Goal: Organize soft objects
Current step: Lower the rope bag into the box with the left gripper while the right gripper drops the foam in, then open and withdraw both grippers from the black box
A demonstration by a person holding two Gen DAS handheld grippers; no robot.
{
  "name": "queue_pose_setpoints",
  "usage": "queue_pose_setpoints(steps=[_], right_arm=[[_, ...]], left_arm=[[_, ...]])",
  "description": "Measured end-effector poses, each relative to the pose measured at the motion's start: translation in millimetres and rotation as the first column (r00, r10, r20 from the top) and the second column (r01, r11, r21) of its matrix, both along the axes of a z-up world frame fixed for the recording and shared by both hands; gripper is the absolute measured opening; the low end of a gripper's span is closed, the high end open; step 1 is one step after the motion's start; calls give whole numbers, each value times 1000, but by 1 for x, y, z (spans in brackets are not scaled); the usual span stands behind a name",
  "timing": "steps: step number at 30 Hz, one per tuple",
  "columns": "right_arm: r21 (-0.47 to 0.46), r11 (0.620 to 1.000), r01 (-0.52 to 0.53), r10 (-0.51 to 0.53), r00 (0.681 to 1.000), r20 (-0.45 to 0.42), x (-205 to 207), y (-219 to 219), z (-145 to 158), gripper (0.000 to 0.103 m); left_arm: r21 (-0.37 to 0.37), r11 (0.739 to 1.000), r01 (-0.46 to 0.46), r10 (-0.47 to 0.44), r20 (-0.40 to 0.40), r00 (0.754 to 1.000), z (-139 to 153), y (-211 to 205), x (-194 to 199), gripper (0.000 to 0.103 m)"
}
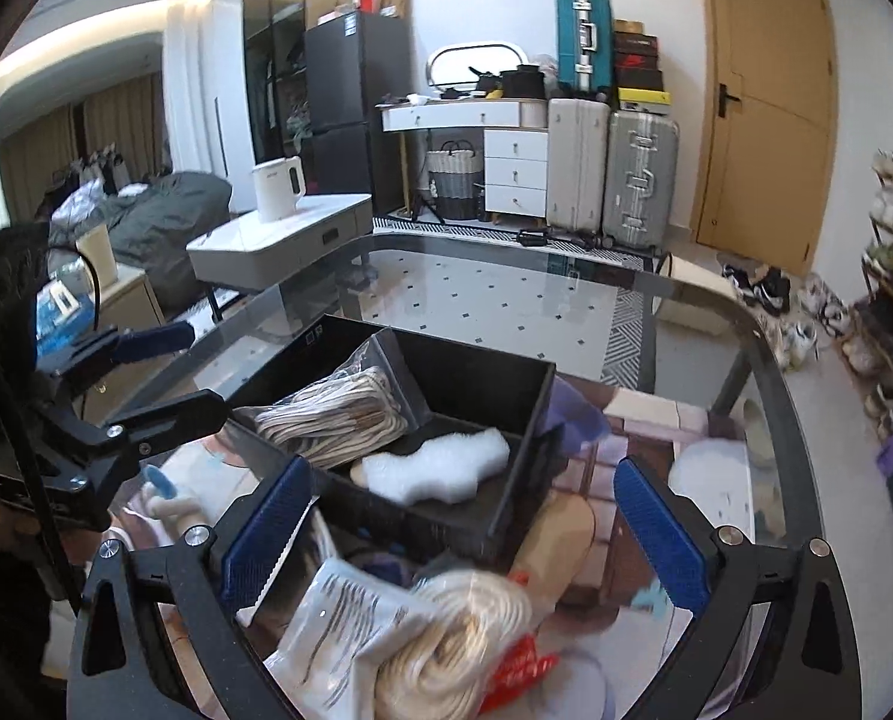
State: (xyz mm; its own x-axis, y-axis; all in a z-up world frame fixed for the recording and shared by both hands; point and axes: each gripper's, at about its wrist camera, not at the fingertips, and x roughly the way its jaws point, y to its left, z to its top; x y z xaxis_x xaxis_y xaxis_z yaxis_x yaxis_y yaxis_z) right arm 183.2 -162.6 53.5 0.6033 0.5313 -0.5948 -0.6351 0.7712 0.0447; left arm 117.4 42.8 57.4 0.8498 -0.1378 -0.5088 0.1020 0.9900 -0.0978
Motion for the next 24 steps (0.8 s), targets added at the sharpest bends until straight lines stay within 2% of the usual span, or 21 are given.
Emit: queue_pose_setpoints(steps=[3,14,24], right_arm=[[0,1000,26,-26,1000,16,-12,-8,0,102],[20,999,50,-50,999,-14,-38,-23,-14,102],[8,999,51,-51,999,-5,-58,-21,-19,102]], left_arm=[[-7,1000,-13,13,-6,1000,-1,3,-5,99],[-11,994,-107,107,-7,994,-11,11,-32,103],[20,992,-121,121,-8,993,-25,6,-44,103]])
